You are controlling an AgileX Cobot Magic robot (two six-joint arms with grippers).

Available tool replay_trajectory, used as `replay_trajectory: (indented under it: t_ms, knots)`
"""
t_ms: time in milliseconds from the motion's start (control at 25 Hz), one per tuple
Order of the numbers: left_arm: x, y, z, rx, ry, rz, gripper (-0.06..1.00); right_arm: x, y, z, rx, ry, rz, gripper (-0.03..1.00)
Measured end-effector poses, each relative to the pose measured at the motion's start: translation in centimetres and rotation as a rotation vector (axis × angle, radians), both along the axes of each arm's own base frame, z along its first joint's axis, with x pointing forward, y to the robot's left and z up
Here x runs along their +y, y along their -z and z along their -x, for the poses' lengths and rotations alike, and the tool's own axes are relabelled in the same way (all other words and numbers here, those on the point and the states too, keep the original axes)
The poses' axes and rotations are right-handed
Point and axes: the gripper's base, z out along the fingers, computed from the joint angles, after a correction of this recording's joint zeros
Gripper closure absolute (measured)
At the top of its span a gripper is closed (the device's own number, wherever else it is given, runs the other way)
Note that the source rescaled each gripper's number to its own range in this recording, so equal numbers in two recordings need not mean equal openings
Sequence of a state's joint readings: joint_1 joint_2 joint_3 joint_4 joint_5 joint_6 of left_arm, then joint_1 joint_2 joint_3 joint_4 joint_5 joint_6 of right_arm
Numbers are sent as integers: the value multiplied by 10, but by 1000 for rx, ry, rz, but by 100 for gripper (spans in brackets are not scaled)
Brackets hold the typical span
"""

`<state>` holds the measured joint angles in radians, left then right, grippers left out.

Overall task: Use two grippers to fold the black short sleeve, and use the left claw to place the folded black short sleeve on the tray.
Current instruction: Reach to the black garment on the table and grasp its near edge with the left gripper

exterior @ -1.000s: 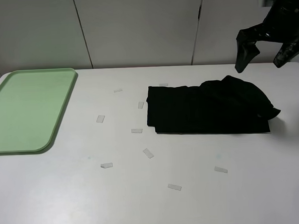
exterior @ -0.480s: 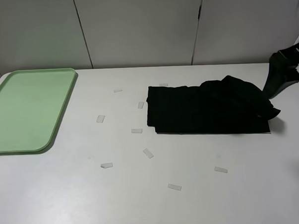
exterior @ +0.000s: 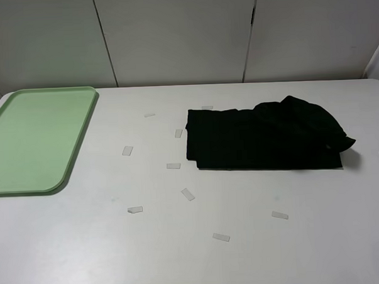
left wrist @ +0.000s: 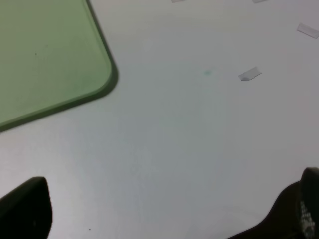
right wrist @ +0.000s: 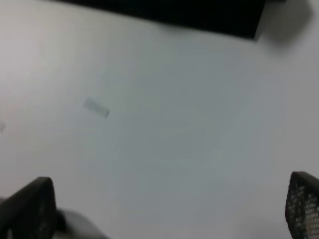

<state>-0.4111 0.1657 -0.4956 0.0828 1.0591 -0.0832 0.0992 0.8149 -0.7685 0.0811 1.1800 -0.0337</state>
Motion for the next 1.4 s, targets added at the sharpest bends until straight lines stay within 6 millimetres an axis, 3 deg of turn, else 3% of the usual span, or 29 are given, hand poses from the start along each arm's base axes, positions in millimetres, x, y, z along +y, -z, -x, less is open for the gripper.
replay_trajectory:
  t_ms: [280,480,680,1400]
  knots:
    - [0,0,0,1,0,0,-4,-9,10,65,-371,50,-28,-3]
    - [0,0,0,1,0,0,-4,-14,27,93,-491,153,-18,-3]
    - [0,0,0,1,0,0,-4,-13,28,118,-652,207,-17,-3]
    - [0,0,0,1,0,0,-4,-12,28,123,-690,212,-21,-3]
